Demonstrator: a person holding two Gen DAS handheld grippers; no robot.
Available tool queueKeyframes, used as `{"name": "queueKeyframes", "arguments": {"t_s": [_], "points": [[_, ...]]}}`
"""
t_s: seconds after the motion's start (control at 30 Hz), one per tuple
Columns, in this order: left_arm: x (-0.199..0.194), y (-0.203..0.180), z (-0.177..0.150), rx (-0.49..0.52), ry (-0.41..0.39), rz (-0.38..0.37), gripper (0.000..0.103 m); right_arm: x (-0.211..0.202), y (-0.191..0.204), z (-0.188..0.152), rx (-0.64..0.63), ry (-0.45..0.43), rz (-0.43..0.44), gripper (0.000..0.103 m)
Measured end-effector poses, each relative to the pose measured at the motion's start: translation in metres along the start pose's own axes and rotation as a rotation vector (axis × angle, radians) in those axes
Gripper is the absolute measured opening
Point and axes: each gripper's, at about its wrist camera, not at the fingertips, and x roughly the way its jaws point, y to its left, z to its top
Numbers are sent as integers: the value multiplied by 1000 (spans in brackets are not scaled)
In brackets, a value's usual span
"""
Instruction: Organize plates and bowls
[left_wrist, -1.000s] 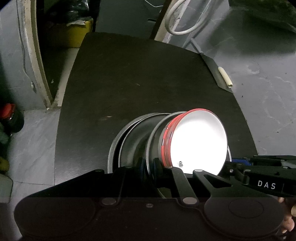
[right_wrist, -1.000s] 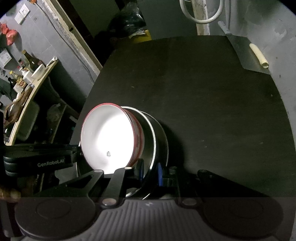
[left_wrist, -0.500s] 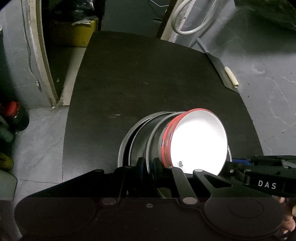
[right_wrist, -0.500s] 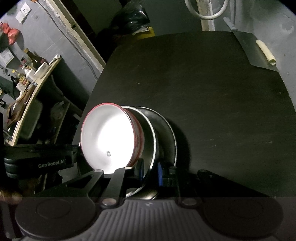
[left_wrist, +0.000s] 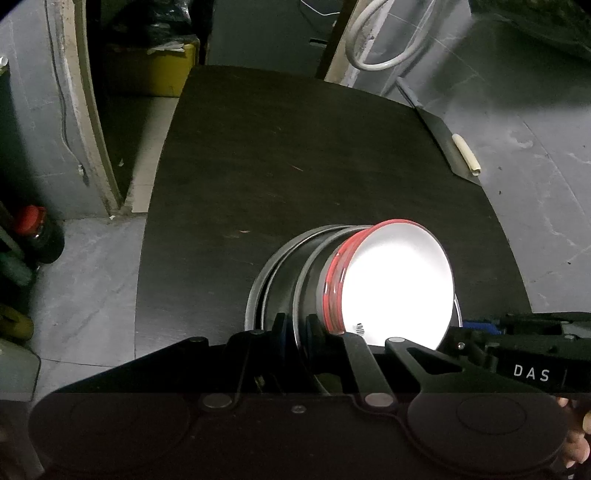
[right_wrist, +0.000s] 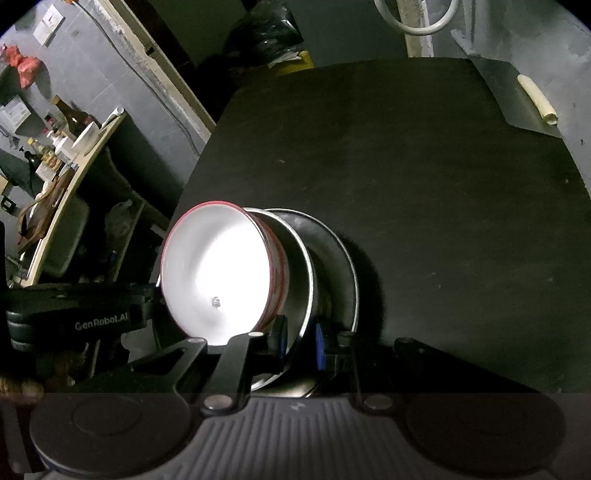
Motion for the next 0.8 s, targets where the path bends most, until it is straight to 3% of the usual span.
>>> {"name": "queueKeyframes", "arguments": {"t_s": [0.8], "points": [[-1,-2,-4,-21,-16,18,9,1,0,-4,34,-16,11,21]]}}
